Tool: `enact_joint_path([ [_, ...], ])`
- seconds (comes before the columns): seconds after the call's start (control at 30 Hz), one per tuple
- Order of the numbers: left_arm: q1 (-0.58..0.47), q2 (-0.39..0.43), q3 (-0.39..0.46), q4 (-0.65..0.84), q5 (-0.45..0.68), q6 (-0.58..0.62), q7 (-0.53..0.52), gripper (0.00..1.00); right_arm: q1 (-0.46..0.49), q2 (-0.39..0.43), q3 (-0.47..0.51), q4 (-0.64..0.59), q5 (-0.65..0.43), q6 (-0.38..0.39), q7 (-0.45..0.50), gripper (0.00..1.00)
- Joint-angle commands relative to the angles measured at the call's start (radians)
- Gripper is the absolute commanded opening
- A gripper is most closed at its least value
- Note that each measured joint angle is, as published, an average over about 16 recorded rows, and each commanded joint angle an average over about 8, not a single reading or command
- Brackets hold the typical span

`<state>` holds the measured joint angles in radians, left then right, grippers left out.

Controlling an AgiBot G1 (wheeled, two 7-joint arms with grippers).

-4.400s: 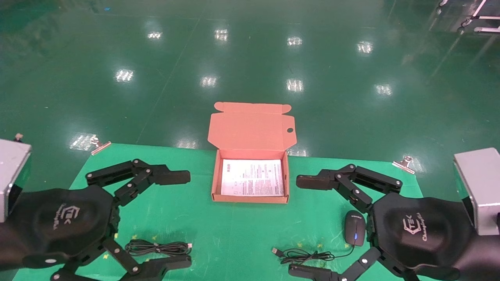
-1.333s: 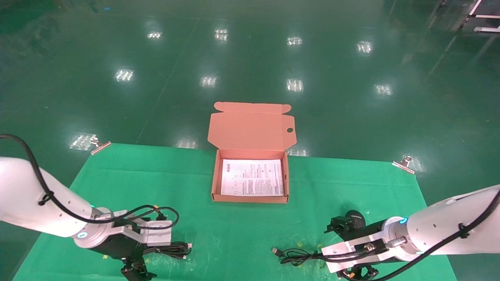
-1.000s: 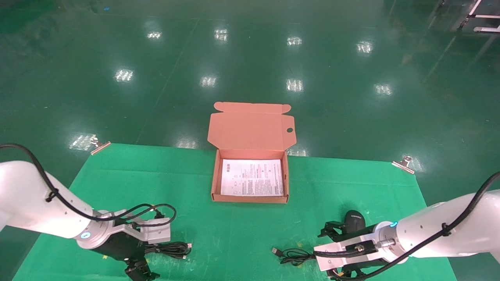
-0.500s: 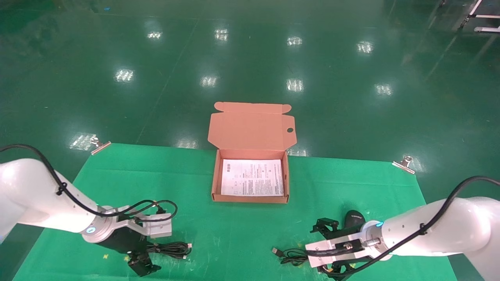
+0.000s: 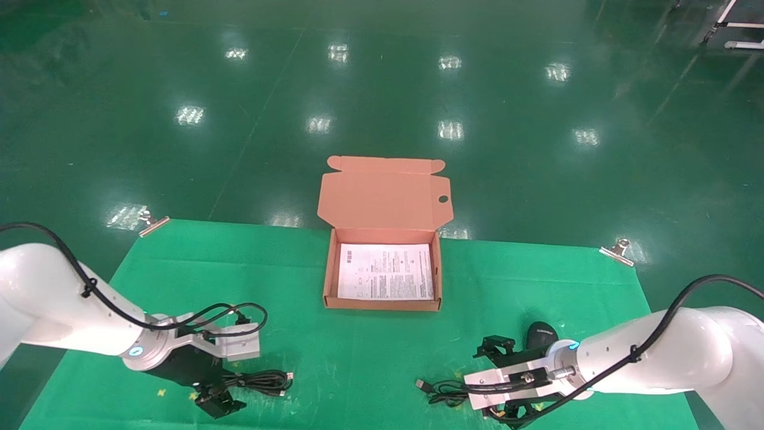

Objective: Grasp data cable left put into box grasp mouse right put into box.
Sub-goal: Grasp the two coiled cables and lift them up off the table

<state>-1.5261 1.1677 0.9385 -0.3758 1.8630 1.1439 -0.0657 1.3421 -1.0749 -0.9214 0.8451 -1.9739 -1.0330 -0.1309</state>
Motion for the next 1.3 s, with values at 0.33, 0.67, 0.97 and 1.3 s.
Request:
enact_joint_path([
  [0.33,0.0,-0.001,0.002,-0.008,0.003,0.004,-0.003,0.0,0.002,0.003,0.0,0.007,0.0,-0.006,0.001,0.0],
  [0.67,0.001,-0.001,0.002,-0.012,0.004,0.005,-0.005,0.0,0.003,0.005,0.0,0.009,0.001,-0.009,0.002,0.0],
  [0.97,0.001,-0.002,0.003,-0.013,0.004,0.005,-0.005,0.0,0.004,0.005,0.0,0.01,0.001,-0.01,0.002,0.0],
  [1.3,0.001,-0.002,0.003,-0.014,0.005,0.005,-0.005,0.0,0.004,0.006,0.0,0.011,0.001,-0.01,0.003,0.0],
])
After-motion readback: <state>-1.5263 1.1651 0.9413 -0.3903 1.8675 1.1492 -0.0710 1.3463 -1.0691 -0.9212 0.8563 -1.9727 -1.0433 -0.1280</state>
